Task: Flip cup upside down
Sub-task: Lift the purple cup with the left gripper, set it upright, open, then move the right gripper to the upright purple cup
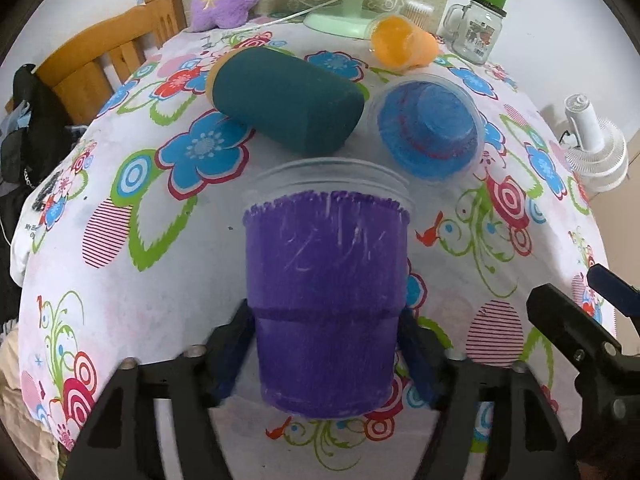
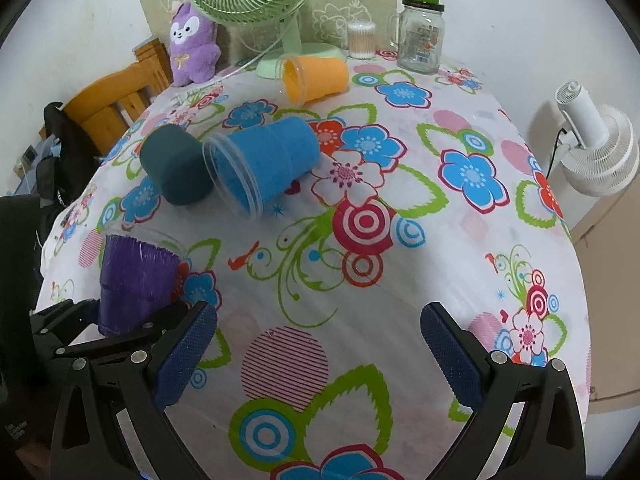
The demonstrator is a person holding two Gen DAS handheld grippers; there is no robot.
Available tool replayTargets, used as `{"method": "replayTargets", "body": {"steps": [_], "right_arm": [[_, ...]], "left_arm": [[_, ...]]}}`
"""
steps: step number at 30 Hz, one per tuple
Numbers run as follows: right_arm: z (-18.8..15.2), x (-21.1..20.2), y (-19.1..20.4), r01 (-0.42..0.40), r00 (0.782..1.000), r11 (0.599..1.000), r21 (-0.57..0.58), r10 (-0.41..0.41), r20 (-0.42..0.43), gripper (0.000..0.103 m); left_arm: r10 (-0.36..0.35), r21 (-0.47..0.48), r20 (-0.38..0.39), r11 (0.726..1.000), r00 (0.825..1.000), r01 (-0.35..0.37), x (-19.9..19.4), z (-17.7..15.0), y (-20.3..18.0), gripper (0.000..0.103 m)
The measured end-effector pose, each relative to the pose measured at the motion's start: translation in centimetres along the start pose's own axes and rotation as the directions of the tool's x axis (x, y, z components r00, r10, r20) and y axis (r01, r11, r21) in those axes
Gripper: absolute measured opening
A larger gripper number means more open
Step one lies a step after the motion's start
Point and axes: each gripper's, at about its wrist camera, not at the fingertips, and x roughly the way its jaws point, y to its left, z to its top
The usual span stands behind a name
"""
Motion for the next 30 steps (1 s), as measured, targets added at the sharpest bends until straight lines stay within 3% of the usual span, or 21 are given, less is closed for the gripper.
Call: {"method": "replayTargets", "body": {"steps": [5, 19, 22, 27, 30], "right_arm": [[0.4, -0.9, -0.2, -0.002, 1.0, 1.0, 0.011, 0.002, -0.008, 0.103], [2.6, -4.9, 1.7, -0.029, 0.999, 0.999, 0.019, 0.028, 0.036, 0.103], [2.3, -5.2, 2.8, -0.028, 0.998, 0.999, 0.034, 0.026, 0.058, 0.103], [1.0, -6.1, 5.7, 0.011, 0.99, 1.0, 0.028, -0.015, 0.139, 0.103], [0.0, -6.5, 7.4, 0.033, 0.984, 0.997, 0.067, -0.044, 0.173, 0.103]], "left_arm": [[-0.007, 0.032, 0.02, 0.999, 1.0, 0.006, -1.4, 0.1, -0.1, 0.092], [-0.004, 0.104, 0.053, 0.995, 0.999, -0.001, -7.1, 1.3, 1.3, 0.096], [-0.043, 0.124, 0.042, 0.992, 0.998, 0.037, -7.6, 1.0, 2.9, 0.096], [-0.071, 0.197, 0.022, 0.978, 0.997, 0.065, -7.8, 0.6, 5.1, 0.096], [-0.107, 0.282, 0.007, 0.954, 0.994, 0.101, -7.9, 0.4, 6.3, 0.096]]}}
